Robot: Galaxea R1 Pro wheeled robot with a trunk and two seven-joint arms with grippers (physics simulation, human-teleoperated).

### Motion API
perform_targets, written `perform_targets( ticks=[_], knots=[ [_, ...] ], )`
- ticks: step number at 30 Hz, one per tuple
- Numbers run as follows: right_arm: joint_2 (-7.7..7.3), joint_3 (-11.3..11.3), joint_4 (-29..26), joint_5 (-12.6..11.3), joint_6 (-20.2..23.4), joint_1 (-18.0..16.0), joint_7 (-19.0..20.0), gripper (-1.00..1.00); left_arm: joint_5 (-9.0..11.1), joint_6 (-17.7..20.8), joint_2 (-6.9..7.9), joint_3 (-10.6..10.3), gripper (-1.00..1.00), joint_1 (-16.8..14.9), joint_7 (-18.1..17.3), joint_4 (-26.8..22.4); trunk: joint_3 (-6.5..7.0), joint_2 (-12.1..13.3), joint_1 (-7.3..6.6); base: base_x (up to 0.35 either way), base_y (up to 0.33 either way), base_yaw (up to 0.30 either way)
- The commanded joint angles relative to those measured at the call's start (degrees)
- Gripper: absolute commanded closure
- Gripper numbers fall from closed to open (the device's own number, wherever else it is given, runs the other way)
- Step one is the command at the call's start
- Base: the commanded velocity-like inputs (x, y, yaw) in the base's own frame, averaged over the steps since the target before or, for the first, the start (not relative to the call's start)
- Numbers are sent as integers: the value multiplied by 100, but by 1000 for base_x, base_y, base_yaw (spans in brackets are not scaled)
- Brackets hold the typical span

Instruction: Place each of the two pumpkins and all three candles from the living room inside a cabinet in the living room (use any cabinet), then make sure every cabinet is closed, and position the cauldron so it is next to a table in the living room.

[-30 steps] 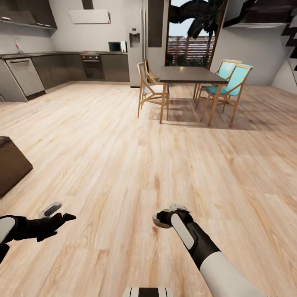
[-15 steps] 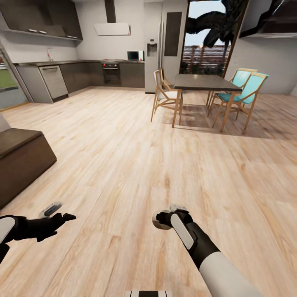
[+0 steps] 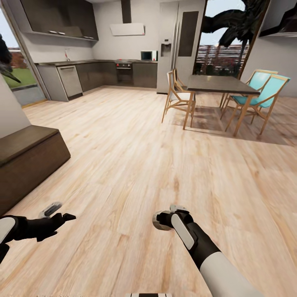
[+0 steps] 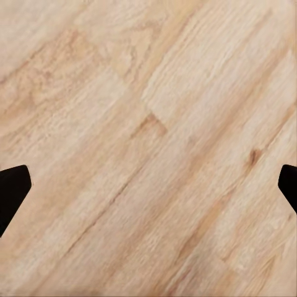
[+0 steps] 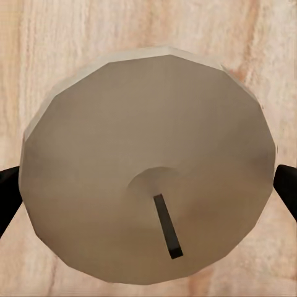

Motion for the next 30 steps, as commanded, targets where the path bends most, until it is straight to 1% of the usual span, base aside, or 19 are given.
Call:
perform_targets(
  ticks=[1, 16, 30],
  knots=[
    [0, 4, 0, -6, -2, 0, 6, 100, -2, 1, 0, 0, -100, 0, 0, 0, 10, 41, -23, 0, 0, 182],
    [21, 16, -18, 12, -22, 0, 15, 100, -2, 6, 0, 0, -100, 0, 0, 0, 162, 643, -352, 0, 0, 183],
    [29, 17, -18, 18, -36, 0, 4, 100, -2, 9, 0, 0, -100, 0, 0, 0, 373, 1205, -660, 0, 0, 272]
  ],
)
